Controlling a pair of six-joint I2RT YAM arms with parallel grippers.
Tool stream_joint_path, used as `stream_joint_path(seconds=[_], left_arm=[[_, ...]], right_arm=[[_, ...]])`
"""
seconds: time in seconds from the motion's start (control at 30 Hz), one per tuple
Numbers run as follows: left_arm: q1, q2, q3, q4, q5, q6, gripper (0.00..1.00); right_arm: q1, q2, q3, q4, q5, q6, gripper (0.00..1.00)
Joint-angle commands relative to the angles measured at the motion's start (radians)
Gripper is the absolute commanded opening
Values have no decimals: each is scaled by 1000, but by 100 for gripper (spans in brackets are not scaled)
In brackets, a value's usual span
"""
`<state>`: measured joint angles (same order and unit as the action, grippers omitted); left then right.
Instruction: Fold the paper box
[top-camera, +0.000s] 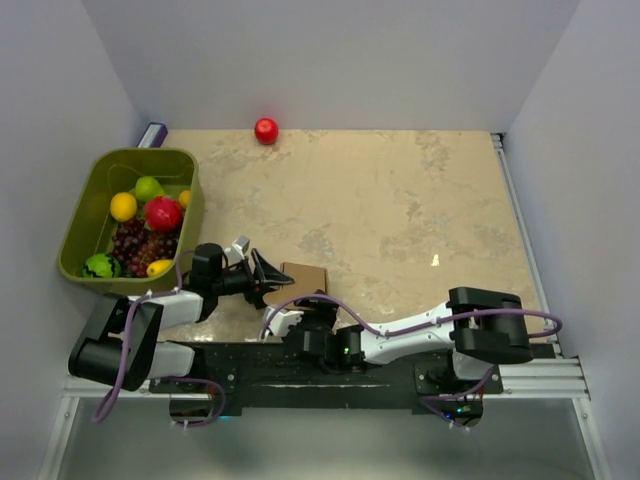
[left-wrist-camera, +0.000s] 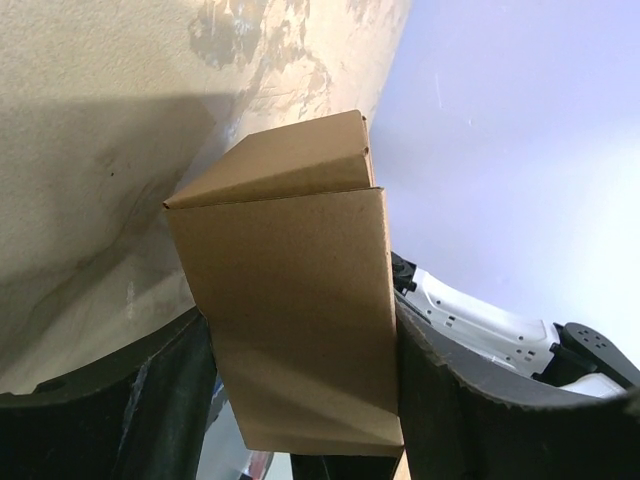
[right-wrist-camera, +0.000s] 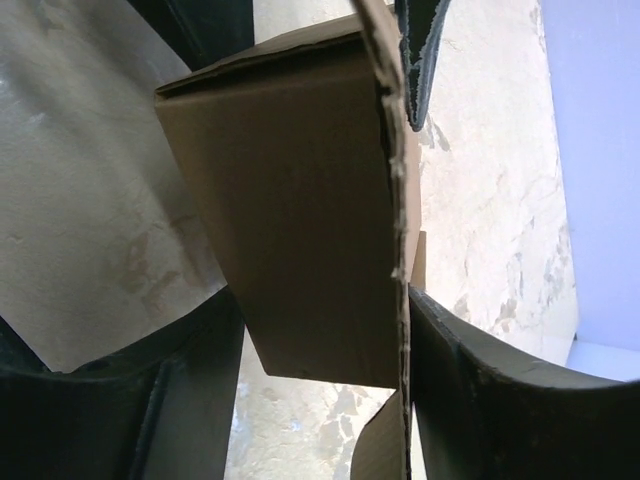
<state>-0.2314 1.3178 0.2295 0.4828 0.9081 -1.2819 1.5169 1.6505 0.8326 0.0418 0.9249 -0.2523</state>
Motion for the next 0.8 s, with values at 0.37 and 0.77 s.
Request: stream_joint_path(seconds=[0.37,0.77], left_arm=[[18,-49,108,-27,46,137,100],[102,-51,241,-156,-106,388,100]], right_arm=[[-145,-103,178,-353,-317,113,53],[-450,-138,264,-558,-750,125,53]])
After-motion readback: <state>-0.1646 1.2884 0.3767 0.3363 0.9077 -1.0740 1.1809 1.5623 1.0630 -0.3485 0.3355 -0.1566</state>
